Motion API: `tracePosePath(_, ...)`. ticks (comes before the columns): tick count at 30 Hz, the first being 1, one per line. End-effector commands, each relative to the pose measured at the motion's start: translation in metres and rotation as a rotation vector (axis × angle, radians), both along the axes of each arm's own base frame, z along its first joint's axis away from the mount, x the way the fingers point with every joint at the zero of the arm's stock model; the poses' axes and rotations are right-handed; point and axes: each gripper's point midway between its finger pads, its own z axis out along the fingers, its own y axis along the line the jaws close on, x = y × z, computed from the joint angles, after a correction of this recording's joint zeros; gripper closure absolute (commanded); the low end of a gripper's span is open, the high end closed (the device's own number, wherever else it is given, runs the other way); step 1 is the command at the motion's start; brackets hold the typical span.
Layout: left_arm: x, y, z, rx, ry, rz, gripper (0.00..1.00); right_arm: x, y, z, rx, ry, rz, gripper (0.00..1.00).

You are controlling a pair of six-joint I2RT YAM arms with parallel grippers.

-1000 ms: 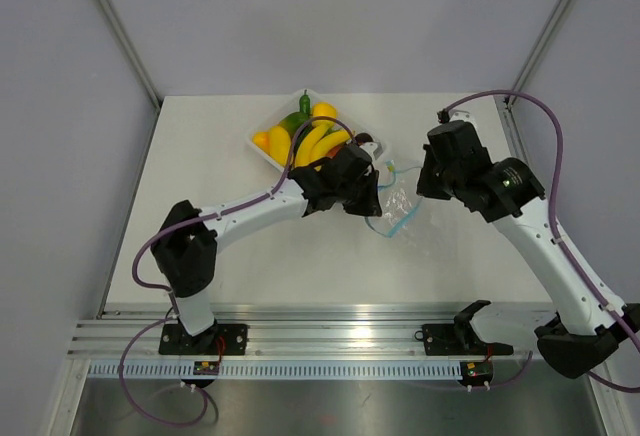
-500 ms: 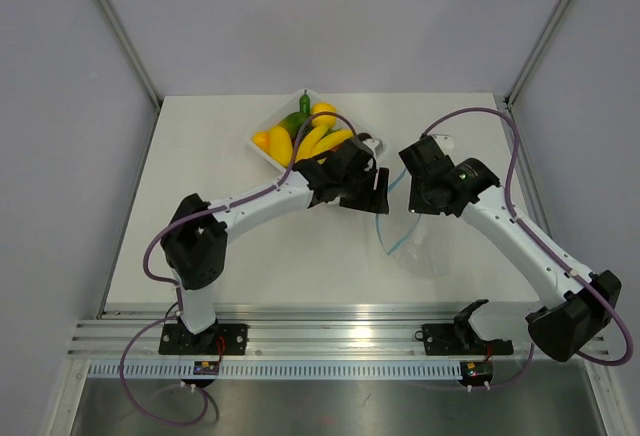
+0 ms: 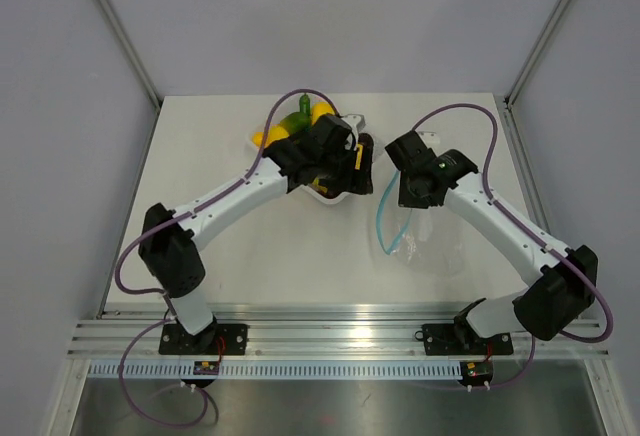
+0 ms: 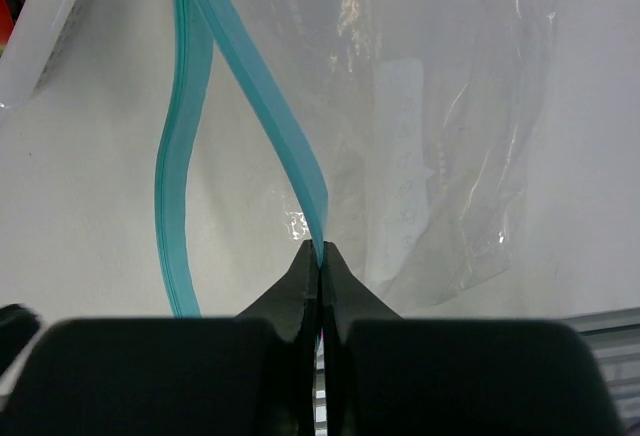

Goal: Place the food in the zip-top bag and seal the zipper
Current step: Open the zipper of the food storage bag at the center of the board, then pick up the fake fruit from the bin.

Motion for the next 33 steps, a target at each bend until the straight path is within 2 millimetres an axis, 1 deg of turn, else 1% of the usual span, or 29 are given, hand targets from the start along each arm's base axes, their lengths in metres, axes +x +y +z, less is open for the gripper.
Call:
tracePosePath(1, 0.023, 0.033, 0.053, -0.067, -0.109, 0.074, 0.28, 0.017, 0.008, 0.019, 0.016, -0.074, -0.002, 1.00)
tracePosePath(2, 0.035, 0.047, 0.053, -0.053, -0.119, 0.117, 0.28, 0.018, 0.009, 0.021, 0.017, -0.075, 0.003, 1.00)
tracePosePath(3, 0.039, 0.055, 0.052, -0.040, -0.122, 0.139, 0.27, 0.019, 0.010, 0.022, 0.020, -0.077, 0.004, 1.00)
tracePosePath(4, 0.049, 0.070, 0.052, -0.021, -0.134, 0.191, 0.27, 0.019, 0.010, 0.022, 0.020, -0.077, 0.006, 1.00)
tracePosePath(6, 0.056, 0.081, 0.051, -0.009, -0.146, 0.225, 0.23, 0.020, 0.011, 0.024, 0.025, -0.084, 0.009, 1.00)
tracePosePath(7, 0.064, 0.092, 0.049, 0.027, -0.176, 0.266, 0.23, 0.019, 0.011, 0.025, 0.030, -0.087, 0.007, 1.00)
tracePosePath(9, 0.070, 0.094, 0.047, 0.044, -0.203, 0.277, 0.23, 0.019, 0.011, 0.026, 0.033, -0.089, 0.007, 1.00)
tracePosePath(10, 0.072, 0.092, 0.044, 0.045, -0.200, 0.276, 0.23, 0.019, 0.011, 0.027, 0.035, -0.092, 0.008, 1.00)
tracePosePath(11, 0.077, 0.085, 0.040, 0.041, -0.193, 0.269, 0.23, 0.018, 0.010, 0.028, 0.038, -0.096, 0.005, 1.00)
tracePosePath(13, 0.079, 0.072, 0.035, 0.017, -0.150, 0.245, 0.24, 0.018, 0.010, 0.031, 0.044, -0.103, 0.007, 1.00)
tracePosePath(14, 0.084, 0.066, 0.043, -0.001, -0.148, 0.248, 0.24, 0.017, 0.010, 0.031, 0.042, -0.102, 0.005, 1.00)
tracePosePath(15, 0.089, 0.060, 0.028, 0.008, -0.107, 0.256, 0.24, 0.016, 0.008, 0.033, 0.043, -0.106, 0.002, 1.00)
tracePosePath(16, 0.092, 0.056, 0.025, 0.007, -0.104, 0.258, 0.23, 0.015, 0.008, 0.034, 0.045, -0.110, 0.001, 1.00)
tracePosePath(17, 0.102, 0.048, 0.020, 0.000, -0.107, 0.260, 0.21, 0.014, 0.006, 0.033, 0.040, -0.106, -0.002, 1.00)
tracePosePath(18, 0.105, 0.046, 0.017, -0.001, -0.107, 0.262, 0.18, 0.013, 0.005, 0.035, 0.041, -0.111, -0.003, 1.00)
tracePosePath(19, 0.111, 0.041, 0.015, -0.005, -0.113, 0.261, 0.11, 0.011, 0.004, 0.036, 0.042, -0.113, -0.003, 1.00)
tracePosePath(20, 0.114, 0.039, 0.014, -0.006, -0.114, 0.261, 0.07, 0.010, 0.003, 0.036, 0.043, -0.114, -0.004, 1.00)
tracePosePath(21, 0.121, 0.033, 0.009, -0.002, -0.116, 0.257, 0.06, 0.009, 0.002, 0.037, 0.045, -0.117, -0.007, 1.00)
tracePosePath(23, 0.128, 0.028, 0.007, -0.004, -0.123, 0.254, 0.05, 0.007, 0.001, 0.037, 0.047, -0.119, -0.010, 1.00)
tracePosePath(24, 0.131, 0.020, 0.003, -0.018, -0.108, 0.233, 0.05, 0.006, 0.001, 0.037, 0.051, -0.119, -0.008, 1.00)
tracePosePath(28, 0.143, 0.013, -0.009, 0.001, -0.110, 0.230, 0.05, 0.005, 0.002, 0.035, 0.054, -0.113, -0.009, 1.00)
tracePosePath(33, 0.151, 0.008, -0.025, 0.028, -0.092, 0.227, 0.06, 0.005, 0.003, 0.036, 0.063, -0.116, -0.004, 1.00)
